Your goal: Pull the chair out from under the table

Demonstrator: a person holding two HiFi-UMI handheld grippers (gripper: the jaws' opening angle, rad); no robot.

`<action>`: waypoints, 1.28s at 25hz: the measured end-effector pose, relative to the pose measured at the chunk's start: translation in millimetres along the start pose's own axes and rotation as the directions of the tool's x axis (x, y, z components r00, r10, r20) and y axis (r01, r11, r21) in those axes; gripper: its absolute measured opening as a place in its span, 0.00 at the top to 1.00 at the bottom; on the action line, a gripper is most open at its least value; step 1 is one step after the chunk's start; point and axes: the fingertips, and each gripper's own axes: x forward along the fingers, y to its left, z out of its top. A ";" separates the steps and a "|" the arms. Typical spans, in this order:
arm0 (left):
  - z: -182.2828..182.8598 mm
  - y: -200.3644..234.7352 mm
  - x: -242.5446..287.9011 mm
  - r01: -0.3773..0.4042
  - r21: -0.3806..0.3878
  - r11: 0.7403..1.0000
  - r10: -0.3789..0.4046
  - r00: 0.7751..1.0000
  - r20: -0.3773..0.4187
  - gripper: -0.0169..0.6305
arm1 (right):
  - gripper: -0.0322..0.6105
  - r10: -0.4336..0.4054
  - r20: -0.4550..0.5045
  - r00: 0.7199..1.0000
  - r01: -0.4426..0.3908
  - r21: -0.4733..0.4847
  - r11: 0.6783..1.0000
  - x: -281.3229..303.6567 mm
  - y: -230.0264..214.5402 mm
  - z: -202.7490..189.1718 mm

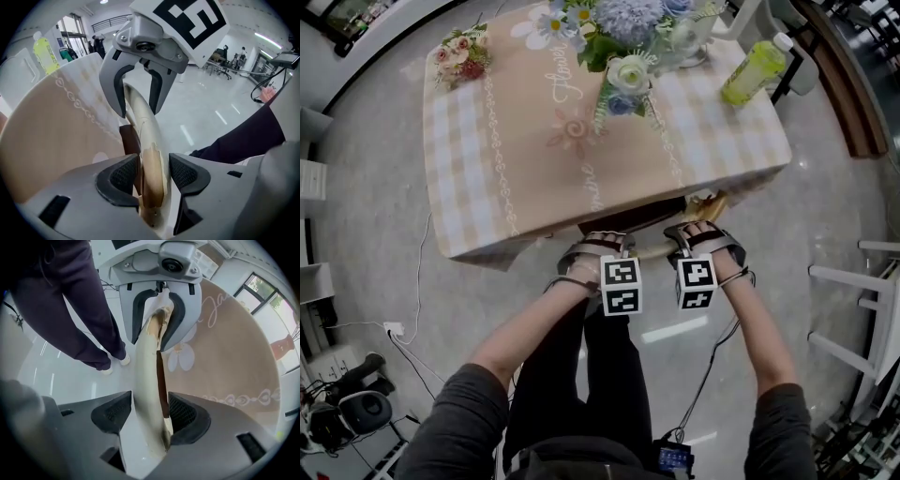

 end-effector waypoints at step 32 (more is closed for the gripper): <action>-4.5 -14.2 14.2 0.007 -0.015 1.000 -0.008 0.998 -0.064 0.76 | 0.74 0.058 -0.077 0.995 -0.069 -0.145 0.987 10.9 17.8 -1.8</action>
